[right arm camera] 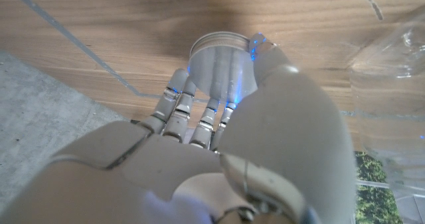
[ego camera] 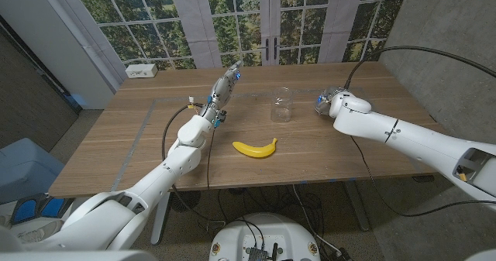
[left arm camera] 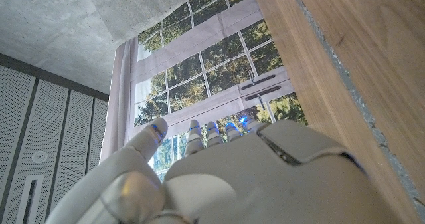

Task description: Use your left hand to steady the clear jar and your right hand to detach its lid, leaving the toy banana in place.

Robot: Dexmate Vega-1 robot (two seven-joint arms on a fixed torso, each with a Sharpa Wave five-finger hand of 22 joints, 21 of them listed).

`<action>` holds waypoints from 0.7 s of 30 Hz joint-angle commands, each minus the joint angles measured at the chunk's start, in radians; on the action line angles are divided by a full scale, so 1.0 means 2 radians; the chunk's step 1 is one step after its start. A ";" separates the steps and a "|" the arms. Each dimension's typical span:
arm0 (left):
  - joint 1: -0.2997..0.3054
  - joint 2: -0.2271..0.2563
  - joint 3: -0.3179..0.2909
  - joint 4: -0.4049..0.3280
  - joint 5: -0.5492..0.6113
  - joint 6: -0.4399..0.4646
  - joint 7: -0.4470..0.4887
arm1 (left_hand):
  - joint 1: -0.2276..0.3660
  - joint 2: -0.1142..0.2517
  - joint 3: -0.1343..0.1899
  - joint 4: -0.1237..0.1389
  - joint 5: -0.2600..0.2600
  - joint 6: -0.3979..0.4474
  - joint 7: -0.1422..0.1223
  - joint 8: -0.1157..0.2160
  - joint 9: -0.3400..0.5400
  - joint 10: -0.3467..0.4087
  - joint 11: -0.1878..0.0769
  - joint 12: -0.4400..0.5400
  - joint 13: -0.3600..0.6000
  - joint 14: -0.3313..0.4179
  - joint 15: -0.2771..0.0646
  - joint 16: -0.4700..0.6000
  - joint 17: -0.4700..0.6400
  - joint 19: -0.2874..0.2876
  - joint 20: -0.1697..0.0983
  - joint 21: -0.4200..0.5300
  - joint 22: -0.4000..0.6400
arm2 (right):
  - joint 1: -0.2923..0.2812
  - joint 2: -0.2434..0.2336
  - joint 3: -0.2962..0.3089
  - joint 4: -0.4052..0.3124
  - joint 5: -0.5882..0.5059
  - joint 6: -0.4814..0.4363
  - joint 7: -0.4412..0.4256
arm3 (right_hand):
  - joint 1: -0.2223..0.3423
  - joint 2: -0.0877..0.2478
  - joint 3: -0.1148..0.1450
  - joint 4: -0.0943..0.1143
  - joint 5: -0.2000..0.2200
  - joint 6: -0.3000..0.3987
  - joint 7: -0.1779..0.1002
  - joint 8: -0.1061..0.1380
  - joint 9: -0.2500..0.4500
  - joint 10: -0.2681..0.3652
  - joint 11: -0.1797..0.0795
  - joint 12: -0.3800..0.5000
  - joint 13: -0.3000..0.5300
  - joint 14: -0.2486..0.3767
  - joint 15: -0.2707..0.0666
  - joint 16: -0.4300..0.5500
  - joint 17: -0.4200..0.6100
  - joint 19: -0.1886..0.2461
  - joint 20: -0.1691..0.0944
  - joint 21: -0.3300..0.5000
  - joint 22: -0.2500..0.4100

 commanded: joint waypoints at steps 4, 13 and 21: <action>0.008 0.004 -0.002 -0.012 0.006 0.000 0.013 | 0.010 0.034 0.003 -0.009 -0.002 -0.001 -0.002 0.000 0.000 0.002 0.002 -0.002 0.001 -0.002 -0.043 -0.002 0.000 -0.008 -0.056 -0.004 0.002 | 0.070 0.015 -0.085 0.028 -0.013 -0.053 0.052 | -0.155 0.004 -0.047 0.014 -0.041 -0.051 0.017 -0.004 -0.004 -0.048 0.034 -0.003 -0.011 -0.045 -0.014 -0.001 0.009 0.036 0.035 -0.024 -0.001; 0.006 0.004 -0.003 -0.011 0.004 0.003 0.012 | 0.013 0.033 0.006 -0.016 -0.003 -0.002 0.000 -0.001 0.000 0.001 0.003 -0.003 0.001 -0.004 -0.041 -0.003 0.000 -0.009 -0.057 -0.005 0.002 | 0.083 0.012 -0.093 0.019 0.001 -0.067 0.050 | -0.250 -0.052 -0.107 0.028 -0.032 -0.177 0.010 -0.010 -0.016 -0.145 0.048 -0.007 -0.038 -0.113 0.019 -0.031 -0.016 0.033 0.102 -0.103 -0.003; 0.004 0.003 -0.003 -0.006 0.002 0.000 0.008 | 0.015 0.032 0.007 -0.020 -0.004 -0.005 -0.001 -0.002 0.000 -0.001 0.003 -0.004 0.001 -0.005 -0.041 -0.003 0.000 -0.010 -0.057 -0.006 0.002 | -0.074 -0.021 0.112 -0.039 0.089 0.083 -0.077 | -0.292 -0.002 -0.118 0.056 -0.015 -0.210 0.020 -0.002 -0.022 -0.178 0.058 -0.005 -0.063 -0.168 0.041 -0.049 -0.033 -0.009 0.123 -0.180 -0.003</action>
